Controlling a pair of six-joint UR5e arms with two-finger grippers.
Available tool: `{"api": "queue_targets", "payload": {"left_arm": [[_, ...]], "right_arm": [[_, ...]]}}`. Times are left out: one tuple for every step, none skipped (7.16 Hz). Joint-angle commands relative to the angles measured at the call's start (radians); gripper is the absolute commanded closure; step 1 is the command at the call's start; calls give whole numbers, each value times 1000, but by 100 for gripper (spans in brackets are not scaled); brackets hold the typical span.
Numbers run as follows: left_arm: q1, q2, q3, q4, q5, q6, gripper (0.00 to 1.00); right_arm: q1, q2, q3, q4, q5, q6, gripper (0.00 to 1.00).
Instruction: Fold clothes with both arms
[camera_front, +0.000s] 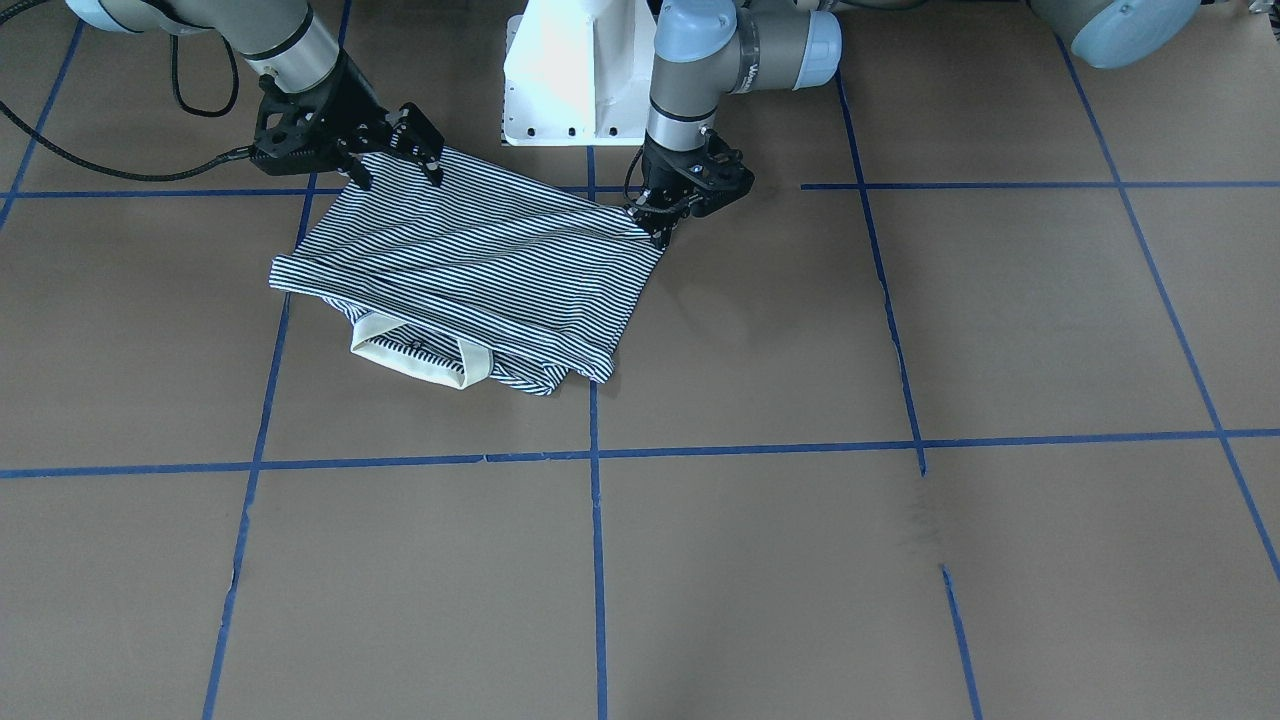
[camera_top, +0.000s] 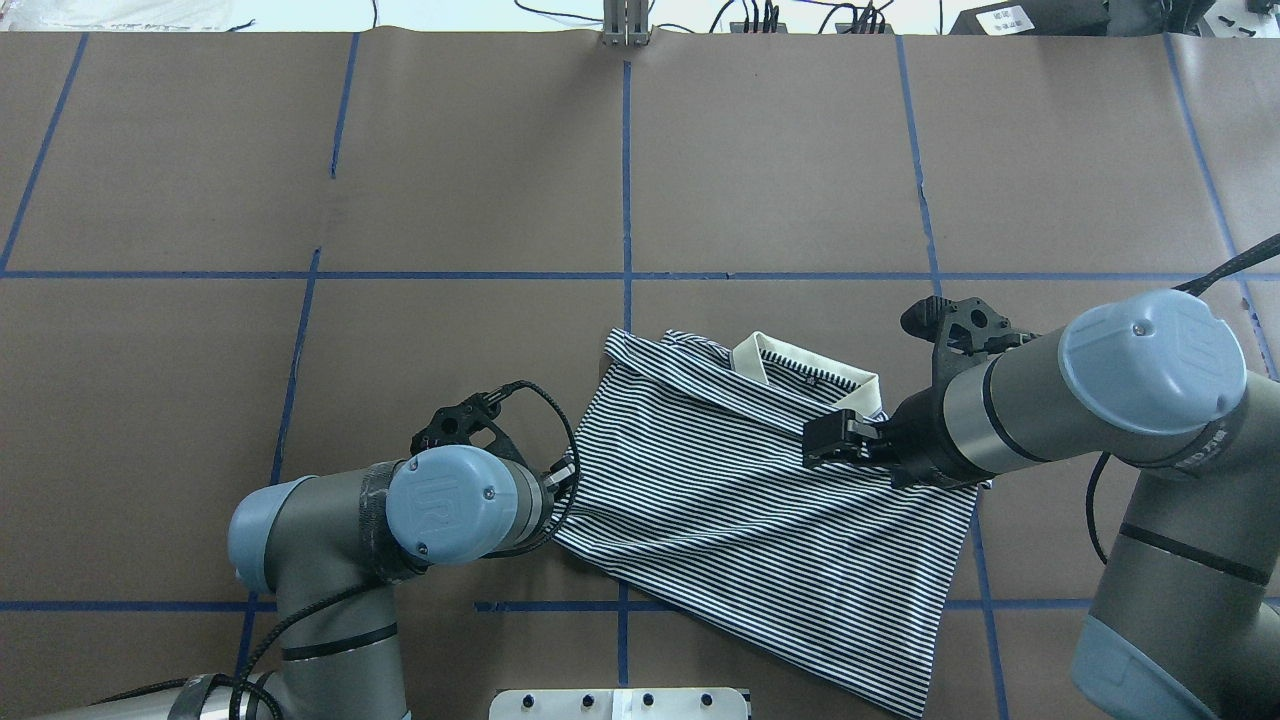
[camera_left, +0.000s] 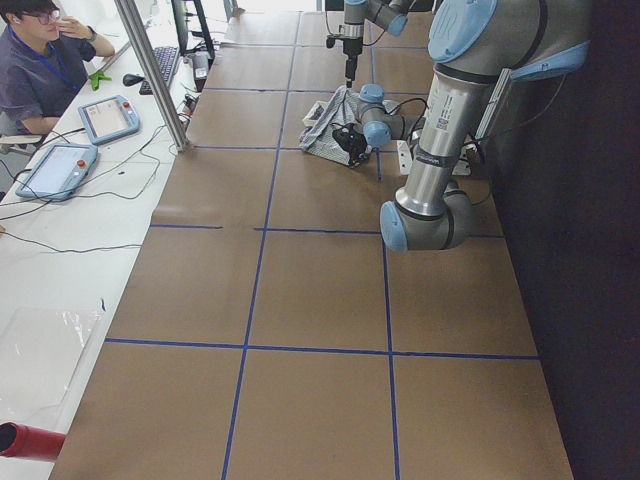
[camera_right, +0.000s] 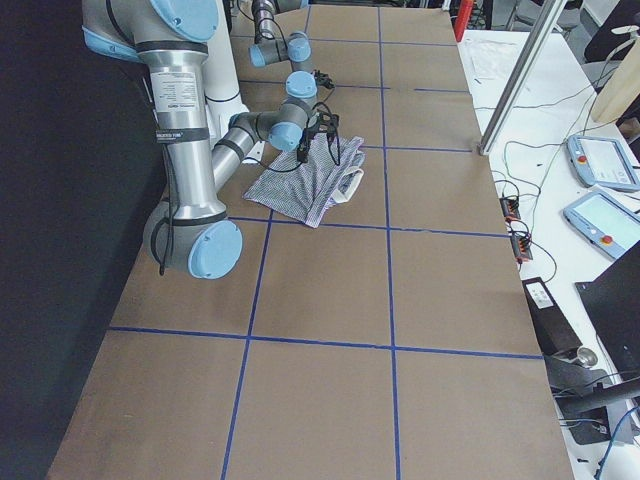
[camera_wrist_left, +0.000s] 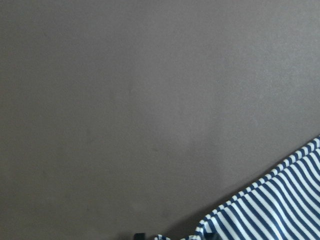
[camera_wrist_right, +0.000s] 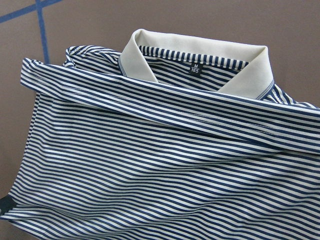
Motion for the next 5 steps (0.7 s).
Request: {"api": "queue_targets", "payload": {"left_arm": [[-23,-1,-45,50,-3,3,100],[-66,-2,-46,59,-3,31,100],[-121,-4,-32,62,-1,92,100],[-178,-9,9,58,3,155,100],[-234,-25,75,46,8,215,100]], "right_arm": [[0,-1,0,0,0,1,0],[0,-1,0,0,0,1,0],[0,-1,0,0,-2,1,0],[0,0,0,0,-2,1,0],[0,0,1,0,-3,1,0]]}}
